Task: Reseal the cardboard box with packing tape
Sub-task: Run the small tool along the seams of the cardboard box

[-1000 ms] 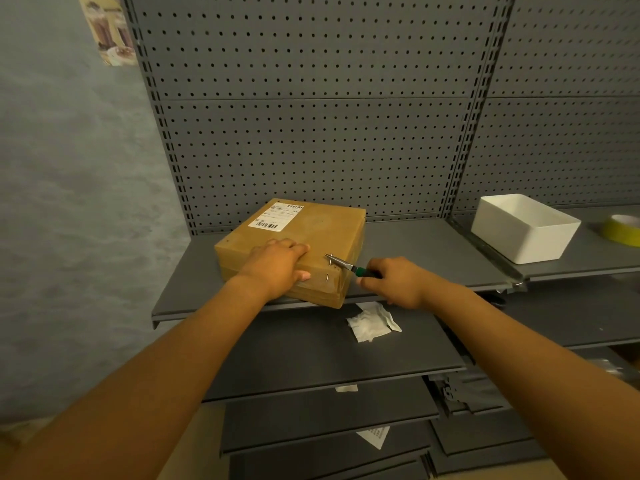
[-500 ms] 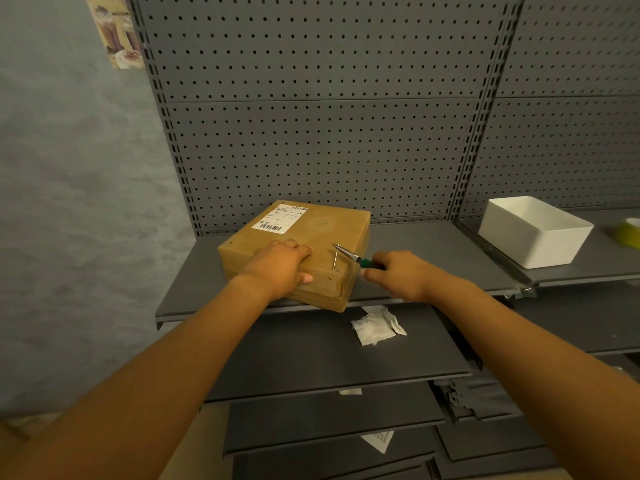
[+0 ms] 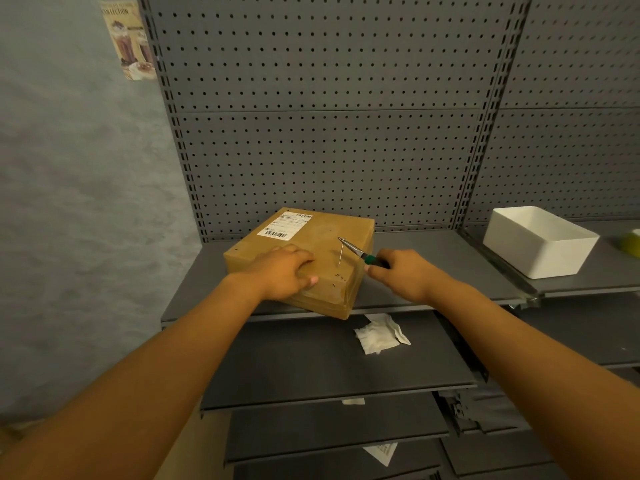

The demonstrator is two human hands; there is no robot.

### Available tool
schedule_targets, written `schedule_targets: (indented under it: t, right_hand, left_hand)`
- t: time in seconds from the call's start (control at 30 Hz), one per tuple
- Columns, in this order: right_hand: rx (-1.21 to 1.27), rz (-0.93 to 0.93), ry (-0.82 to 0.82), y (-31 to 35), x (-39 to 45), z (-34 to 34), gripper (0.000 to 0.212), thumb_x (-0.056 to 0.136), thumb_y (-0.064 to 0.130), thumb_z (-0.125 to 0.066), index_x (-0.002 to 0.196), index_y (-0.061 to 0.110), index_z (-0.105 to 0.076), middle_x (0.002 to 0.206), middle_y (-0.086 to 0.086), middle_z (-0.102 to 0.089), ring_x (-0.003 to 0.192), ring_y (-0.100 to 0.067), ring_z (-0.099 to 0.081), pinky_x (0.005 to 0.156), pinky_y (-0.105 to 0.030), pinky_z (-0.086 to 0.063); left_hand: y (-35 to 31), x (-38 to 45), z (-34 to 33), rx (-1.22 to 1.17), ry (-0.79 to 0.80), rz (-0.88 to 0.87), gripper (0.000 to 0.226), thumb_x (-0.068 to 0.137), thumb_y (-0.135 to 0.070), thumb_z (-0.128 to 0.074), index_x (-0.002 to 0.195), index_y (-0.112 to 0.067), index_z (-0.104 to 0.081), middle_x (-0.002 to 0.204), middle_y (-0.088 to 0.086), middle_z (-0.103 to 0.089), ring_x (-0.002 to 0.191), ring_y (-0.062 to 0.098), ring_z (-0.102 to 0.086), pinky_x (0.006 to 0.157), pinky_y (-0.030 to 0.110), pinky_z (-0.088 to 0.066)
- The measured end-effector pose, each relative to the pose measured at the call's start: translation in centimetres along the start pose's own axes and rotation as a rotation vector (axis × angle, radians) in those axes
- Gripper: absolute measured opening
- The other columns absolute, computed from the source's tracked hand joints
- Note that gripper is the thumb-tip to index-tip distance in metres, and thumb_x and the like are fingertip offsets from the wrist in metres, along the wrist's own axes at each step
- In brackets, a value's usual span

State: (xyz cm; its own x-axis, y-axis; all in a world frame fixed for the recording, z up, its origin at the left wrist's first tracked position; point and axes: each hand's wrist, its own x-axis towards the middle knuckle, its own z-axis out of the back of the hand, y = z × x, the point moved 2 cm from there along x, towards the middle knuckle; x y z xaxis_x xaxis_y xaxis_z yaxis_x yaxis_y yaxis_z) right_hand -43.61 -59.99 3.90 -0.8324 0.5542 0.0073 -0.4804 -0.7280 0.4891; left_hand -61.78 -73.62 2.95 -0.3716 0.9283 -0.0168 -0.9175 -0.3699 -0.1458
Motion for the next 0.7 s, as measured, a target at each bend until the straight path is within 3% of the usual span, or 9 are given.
schedule_targets:
  t: [0.17, 0.3, 0.4, 0.7]
  right_hand:
    - [-0.02, 0.01, -0.068, 0.0, 0.2, 0.3, 0.019, 0.097, 0.036, -0.047, 0.086, 0.021, -0.046, 0.072, 0.004, -0.046, 0.063, -0.009, -0.044, 0.053, -0.023, -0.031]
    - [-0.034, -0.014, -0.131, -0.1, 0.2, 1.0, 0.029, 0.096, 0.04, -0.047, 0.071, 0.031, -0.036, 0.071, 0.004, -0.046, 0.063, -0.012, -0.045, 0.053, -0.025, -0.032]
    - [-0.041, -0.035, -0.16, -0.7, 0.3, 1.9, 0.03, 0.095, 0.042, -0.048, 0.072, 0.026, -0.039, 0.071, 0.001, -0.048, 0.062, -0.014, -0.045, 0.054, -0.028, -0.034]
    - [-0.012, -0.052, -0.244, -5.2, 0.0, 5.8, 0.027, 0.096, 0.043, -0.047, 0.092, 0.016, -0.049, 0.074, -0.002, -0.05, 0.066, -0.018, -0.049, 0.059, -0.03, -0.039]
  left_hand:
    - [-0.1, -0.3, 1.2, 0.074, -0.19, -0.017, 0.045, 0.097, -0.043, -0.044, 0.136, -0.022, -0.043, 0.133, 0.003, -0.048, 0.118, 0.022, -0.047, 0.096, 0.037, -0.043]
    - [-1.4, 0.1, 2.1, 0.318, -0.333, -0.079, 0.042, 0.096, -0.043, -0.041, 0.132, -0.021, -0.044, 0.129, 0.004, -0.05, 0.119, 0.023, -0.047, 0.098, 0.039, -0.037]
    - [-2.9, 0.9, 3.0, 0.419, -0.405, -0.114, 0.041, 0.097, -0.039, -0.04, 0.131, -0.018, -0.044, 0.131, 0.005, -0.05, 0.121, 0.024, -0.046, 0.1, 0.039, -0.035]
    - [-9.1, 5.1, 5.3, 0.492, -0.429, -0.203, 0.037, 0.096, -0.031, -0.04, 0.13, -0.016, -0.043, 0.128, 0.005, -0.049, 0.117, 0.024, -0.046, 0.096, 0.037, -0.036]
